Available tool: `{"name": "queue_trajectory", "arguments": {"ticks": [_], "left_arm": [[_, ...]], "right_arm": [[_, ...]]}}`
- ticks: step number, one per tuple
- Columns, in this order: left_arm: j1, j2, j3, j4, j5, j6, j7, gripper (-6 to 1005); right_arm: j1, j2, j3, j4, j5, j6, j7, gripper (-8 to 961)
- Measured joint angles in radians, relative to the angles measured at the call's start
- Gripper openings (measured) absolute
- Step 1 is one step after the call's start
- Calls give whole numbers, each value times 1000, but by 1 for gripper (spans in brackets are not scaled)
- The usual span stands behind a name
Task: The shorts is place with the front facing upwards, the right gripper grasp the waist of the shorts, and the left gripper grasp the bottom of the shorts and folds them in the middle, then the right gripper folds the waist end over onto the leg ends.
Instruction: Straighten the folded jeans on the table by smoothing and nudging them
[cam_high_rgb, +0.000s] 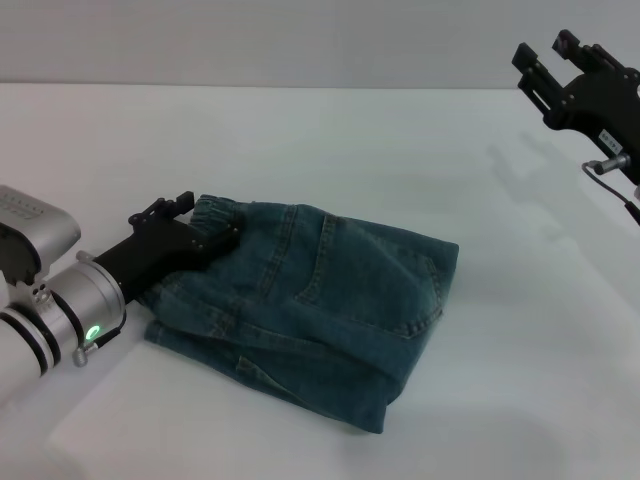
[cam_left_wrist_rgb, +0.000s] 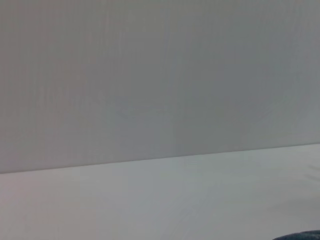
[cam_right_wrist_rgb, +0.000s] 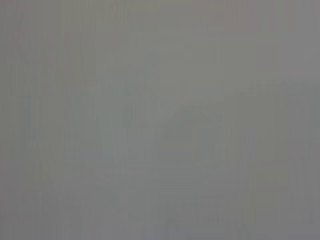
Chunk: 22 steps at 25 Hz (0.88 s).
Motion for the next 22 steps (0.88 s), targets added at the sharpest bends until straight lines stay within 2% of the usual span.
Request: {"name": "queue_trajectory", "arguments": {"ticks": [6, 14, 18, 22], "left_arm": [[15, 2, -69, -7, 0, 21, 27, 827], [61, 8, -212, 2, 0, 288, 44, 827], [106, 8, -269, -1, 0, 470, 126, 827], [145, 8, -299, -7, 0, 571, 172, 827]], "right_arm": [[-8, 0, 10, 8, 0, -19, 0, 524], [-1, -6, -28, 11, -28, -111, 62, 524], [-5, -38, -55, -92, -200, -224, 325, 524], [-2, -81, -46, -297, -462, -370, 657, 524]]}}
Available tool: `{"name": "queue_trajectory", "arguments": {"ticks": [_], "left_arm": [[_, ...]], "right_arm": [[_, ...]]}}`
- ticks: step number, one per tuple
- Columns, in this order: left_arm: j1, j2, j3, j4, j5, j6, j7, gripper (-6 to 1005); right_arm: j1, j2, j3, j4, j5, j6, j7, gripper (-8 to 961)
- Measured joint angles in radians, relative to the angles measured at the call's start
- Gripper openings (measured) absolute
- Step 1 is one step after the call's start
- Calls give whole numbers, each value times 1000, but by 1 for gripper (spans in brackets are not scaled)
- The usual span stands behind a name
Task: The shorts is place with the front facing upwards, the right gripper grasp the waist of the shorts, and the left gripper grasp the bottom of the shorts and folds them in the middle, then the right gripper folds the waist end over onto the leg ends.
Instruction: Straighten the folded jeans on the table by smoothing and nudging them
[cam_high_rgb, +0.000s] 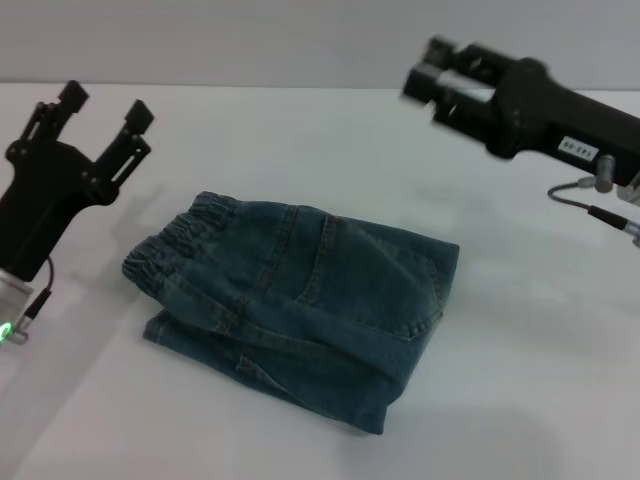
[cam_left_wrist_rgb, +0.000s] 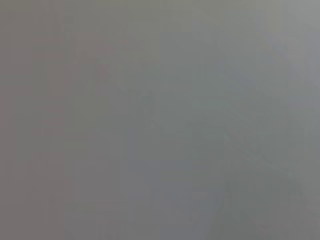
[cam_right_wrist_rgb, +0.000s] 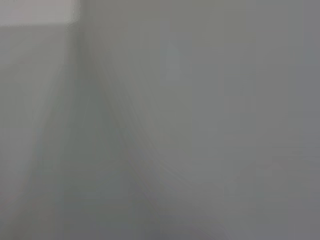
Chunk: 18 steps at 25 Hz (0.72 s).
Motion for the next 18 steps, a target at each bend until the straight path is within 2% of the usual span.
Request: {"name": "queue_trajectory", "arguments": {"ticks": [4, 8, 11, 14, 16, 18], "left_arm": [[21, 1, -14, 0, 0, 13, 0, 827], [39, 1, -17, 1, 0, 30, 1, 827], [43, 1, -22, 2, 0, 32, 1, 827], [44, 2, -26, 0, 0, 29, 1, 827], [41, 2, -26, -1, 0, 23, 2, 827], [40, 1, -27, 0, 0, 22, 2, 827]], "right_arm": [[53, -27, 6, -194, -246, -136, 316, 524], [173, -33, 6, -289, -545, -260, 585, 524], [259, -8, 4, -279, -741, -301, 694, 524], [322, 37, 1, -244, -917, -308, 747, 524], [355, 60, -2, -214, -1004, -307, 764, 524], [379, 73, -13, -179, -1050, -301, 776, 524]]}}
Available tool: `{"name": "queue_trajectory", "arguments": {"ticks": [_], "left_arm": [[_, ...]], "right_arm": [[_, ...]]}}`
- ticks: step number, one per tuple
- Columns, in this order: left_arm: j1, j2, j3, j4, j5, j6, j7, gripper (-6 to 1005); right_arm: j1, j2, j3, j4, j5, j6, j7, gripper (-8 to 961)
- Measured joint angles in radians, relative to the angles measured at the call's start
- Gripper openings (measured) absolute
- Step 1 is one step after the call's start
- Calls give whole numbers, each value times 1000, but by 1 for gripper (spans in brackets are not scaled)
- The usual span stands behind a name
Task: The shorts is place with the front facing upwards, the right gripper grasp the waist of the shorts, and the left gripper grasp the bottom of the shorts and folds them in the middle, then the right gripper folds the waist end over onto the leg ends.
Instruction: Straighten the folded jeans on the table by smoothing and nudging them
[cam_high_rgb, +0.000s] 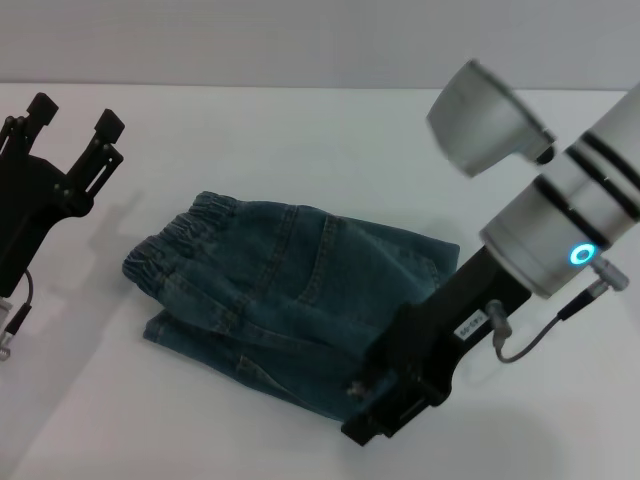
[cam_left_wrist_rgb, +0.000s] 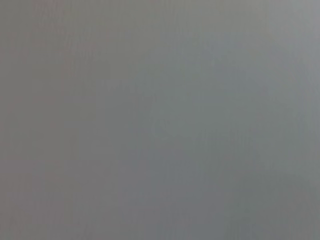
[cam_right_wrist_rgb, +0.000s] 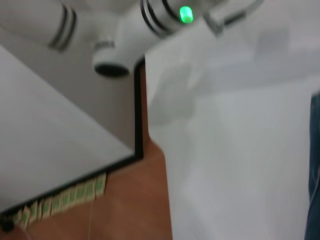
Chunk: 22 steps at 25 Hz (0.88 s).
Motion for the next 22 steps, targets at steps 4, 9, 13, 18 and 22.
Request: {"name": "queue_trajectory", "arguments": {"ticks": [4, 9, 13, 18, 22], "left_arm": [[-3, -1, -1, 0, 0, -6, 0, 827], [-6, -3, -1, -2, 0, -18, 1, 827], [-7, -4, -1, -3, 0, -24, 1, 827], [-7, -4, -1, -5, 0, -24, 1, 827], [-5, -4, -1, -12, 0, -24, 1, 827]], "right_arm": [[27, 2, -20, 58, -18, 18, 8, 524], [35, 2, -25, 96, -60, 64, 10, 524], [38, 2, -26, 123, -87, 97, 10, 524], [29, 1, -22, 139, -128, 136, 11, 524], [16, -4, -12, 149, -138, 175, 9, 524]]}}
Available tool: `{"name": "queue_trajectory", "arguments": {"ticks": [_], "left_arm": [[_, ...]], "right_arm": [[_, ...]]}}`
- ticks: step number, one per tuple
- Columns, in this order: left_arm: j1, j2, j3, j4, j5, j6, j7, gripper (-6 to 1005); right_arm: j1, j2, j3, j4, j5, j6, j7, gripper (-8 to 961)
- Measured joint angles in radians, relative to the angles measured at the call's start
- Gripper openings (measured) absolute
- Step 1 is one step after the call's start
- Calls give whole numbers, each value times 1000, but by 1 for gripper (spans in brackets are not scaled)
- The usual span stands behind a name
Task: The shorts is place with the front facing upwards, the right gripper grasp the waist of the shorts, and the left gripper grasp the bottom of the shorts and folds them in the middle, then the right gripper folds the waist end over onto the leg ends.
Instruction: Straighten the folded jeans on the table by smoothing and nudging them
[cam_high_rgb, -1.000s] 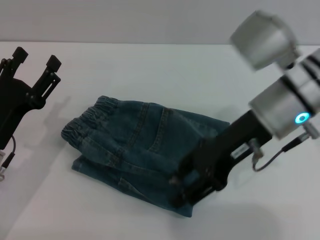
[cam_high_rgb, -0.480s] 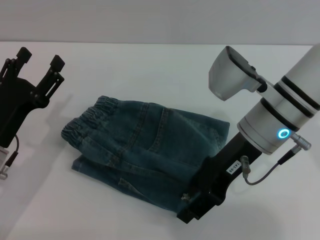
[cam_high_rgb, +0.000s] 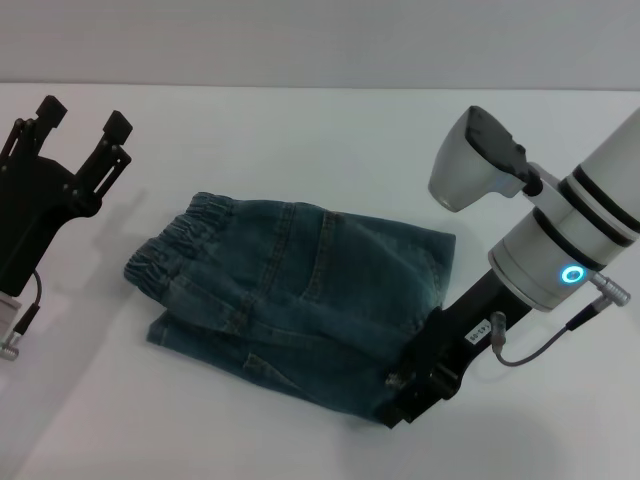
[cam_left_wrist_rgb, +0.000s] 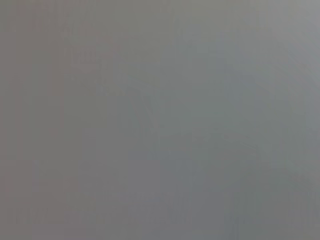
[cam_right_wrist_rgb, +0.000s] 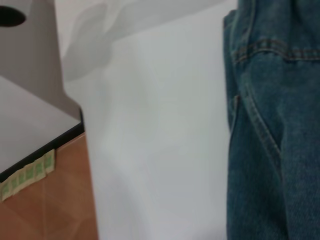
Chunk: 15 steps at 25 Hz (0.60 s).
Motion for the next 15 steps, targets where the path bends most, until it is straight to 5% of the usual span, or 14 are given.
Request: {"name": "queue_trajectory", "arguments": {"ticks": [15], "left_arm": [[-2, 3, 0, 1, 0, -9, 0, 827]], "right_arm": [[-72, -22, 140, -88, -62, 118, -9, 524]]}}
